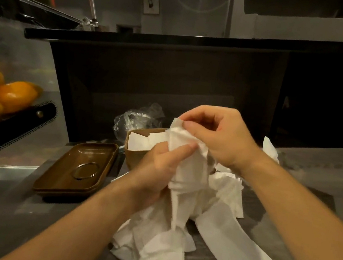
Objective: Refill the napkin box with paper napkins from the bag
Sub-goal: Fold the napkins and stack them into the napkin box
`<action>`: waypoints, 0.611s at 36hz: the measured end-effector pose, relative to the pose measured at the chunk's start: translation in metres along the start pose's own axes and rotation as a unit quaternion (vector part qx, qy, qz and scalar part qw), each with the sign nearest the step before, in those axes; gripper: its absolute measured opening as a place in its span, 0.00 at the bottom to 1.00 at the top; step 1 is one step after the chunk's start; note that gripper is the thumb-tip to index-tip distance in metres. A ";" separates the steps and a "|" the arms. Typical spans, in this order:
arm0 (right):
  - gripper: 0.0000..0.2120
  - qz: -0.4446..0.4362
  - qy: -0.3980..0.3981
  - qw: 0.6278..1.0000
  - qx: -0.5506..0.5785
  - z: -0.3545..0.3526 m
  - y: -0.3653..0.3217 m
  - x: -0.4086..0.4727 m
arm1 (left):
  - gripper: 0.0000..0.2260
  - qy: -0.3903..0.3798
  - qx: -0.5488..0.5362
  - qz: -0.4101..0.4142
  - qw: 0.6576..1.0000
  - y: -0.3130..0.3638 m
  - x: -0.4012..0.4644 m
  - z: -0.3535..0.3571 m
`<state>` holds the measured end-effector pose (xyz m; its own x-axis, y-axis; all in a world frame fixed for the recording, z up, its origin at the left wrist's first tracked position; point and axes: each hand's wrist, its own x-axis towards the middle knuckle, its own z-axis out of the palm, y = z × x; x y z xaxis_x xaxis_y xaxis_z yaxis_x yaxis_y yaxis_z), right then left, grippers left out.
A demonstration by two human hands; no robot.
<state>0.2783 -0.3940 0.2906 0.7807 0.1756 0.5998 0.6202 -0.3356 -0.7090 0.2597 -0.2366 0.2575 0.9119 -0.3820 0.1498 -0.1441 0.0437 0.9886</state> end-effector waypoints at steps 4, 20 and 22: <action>0.06 0.014 0.058 0.998 -0.027 0.001 0.015 -0.003 | 0.13 0.041 -0.042 -0.063 0.996 -0.001 0.004 -0.006; 0.16 0.239 -0.095 0.965 -0.045 0.018 0.006 -0.020 | 0.13 0.073 -0.216 -0.054 0.972 0.003 0.001 -0.017; 0.12 0.233 -0.062 0.970 -0.010 0.017 0.008 -0.020 | 0.11 0.079 -0.190 -0.033 0.978 0.003 0.001 -0.015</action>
<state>0.2690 -0.3842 0.2668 0.9801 0.1094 0.1658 0.1969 -0.4231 -0.8844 0.2663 -0.2226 0.2607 0.9666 -0.2500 0.0562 0.0430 0.3743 0.9263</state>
